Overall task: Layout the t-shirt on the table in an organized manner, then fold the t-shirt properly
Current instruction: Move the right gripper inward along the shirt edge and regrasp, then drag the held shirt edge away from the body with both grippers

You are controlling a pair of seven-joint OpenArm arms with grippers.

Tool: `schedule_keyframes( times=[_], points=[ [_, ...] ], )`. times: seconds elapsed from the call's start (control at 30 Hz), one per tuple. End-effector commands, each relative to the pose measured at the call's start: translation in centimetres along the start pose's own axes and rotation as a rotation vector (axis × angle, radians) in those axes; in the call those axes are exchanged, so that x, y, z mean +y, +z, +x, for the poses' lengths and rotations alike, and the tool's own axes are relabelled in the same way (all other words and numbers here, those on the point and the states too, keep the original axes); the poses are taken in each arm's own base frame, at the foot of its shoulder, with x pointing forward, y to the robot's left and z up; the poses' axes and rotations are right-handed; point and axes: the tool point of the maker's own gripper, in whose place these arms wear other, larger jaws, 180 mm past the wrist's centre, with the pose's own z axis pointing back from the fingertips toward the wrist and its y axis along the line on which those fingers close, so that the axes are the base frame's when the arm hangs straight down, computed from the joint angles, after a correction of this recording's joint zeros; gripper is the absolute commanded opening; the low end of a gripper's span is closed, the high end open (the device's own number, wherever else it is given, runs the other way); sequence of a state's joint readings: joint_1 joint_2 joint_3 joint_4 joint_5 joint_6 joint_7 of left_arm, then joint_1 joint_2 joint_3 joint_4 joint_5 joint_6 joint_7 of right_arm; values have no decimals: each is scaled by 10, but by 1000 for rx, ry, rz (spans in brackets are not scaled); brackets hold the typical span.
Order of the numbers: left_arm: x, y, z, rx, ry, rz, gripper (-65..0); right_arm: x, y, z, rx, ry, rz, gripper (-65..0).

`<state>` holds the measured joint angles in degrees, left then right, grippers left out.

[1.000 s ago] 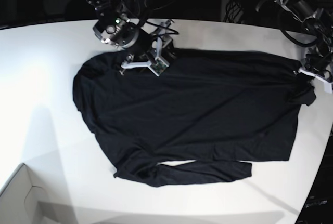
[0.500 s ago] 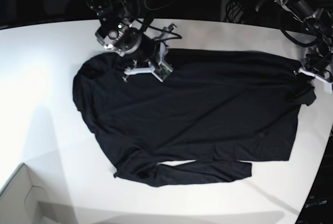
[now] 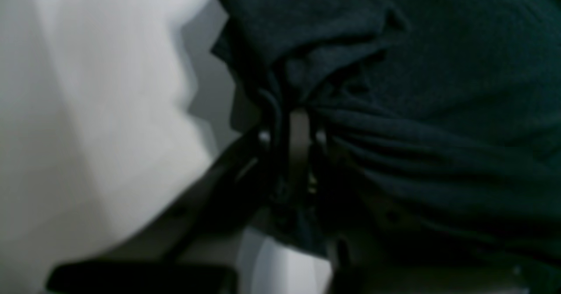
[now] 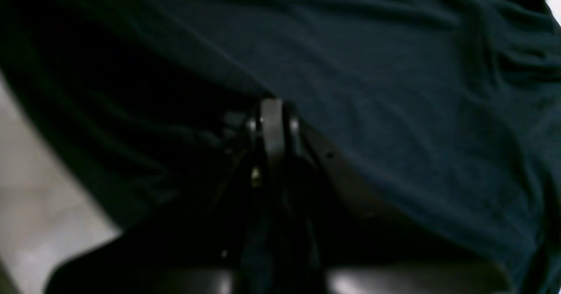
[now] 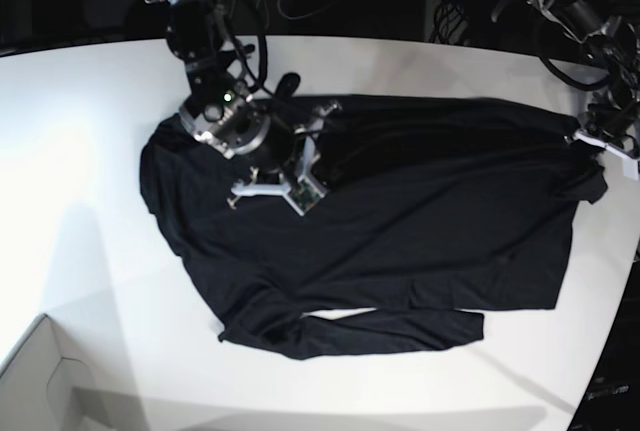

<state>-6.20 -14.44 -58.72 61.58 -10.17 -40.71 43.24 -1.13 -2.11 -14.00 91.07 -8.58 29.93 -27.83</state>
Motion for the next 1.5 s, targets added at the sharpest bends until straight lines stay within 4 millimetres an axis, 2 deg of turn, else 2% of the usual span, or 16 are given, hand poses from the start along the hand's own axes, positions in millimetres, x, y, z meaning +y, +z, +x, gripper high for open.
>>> schedule_keyframes(
  times=[0.0,0.1,0.2,0.47,0.53,0.63,0.73,0.83,0.93,1.03,1.13,1.2,1.3,1.47],
  points=[
    [10,3,-3,43,-24,37,-648,-6,-3,21,-62,-10,-12,-650],
    [10,3,-3,43,-24,37,-648,-11,-10,21,-54,-16,-14,-650],
    [10,3,-3,43,-24,37,-648,-10,-18,12,-23,-25,0,-650],
    [9,3,-4,43,-23,36,-648,-10,-18,6,-8,-25,4,-650],
    [9,3,-4,42,-22,35,-648,-11,-17,2,0,-20,3,-612],
    [9,3,-4,41,-21,35,-648,-13,-14,-2,8,-10,0,-478],
    [9,3,-4,43,-23,36,-648,-19,0,2,-17,13,-26,-369],
    [9,3,-4,43,-23,36,-648,-46,23,6,-47,-2,-116,-287],
    [9,3,-4,41,-21,35,-648,-77,48,0,-61,-54,-227,-255],
    [8,3,-3,40,-20,34,-648,-110,71,-29,-16,-119,-333,-256],
    [8,3,-3,40,-20,34,-648,-123,87,-63,46,-181,-386,-256],
    [8,3,-3,40,-20,34,-648,-125,96,-78,74,-202,-407,-255],
    [8,3,-3,39,-19,33,-648,-116,104,-95,112,-218,-404,-250],
    [8,3,-3,39,-19,33,-648,-100,118,-102,132,-206,-397,-249]
  ],
)
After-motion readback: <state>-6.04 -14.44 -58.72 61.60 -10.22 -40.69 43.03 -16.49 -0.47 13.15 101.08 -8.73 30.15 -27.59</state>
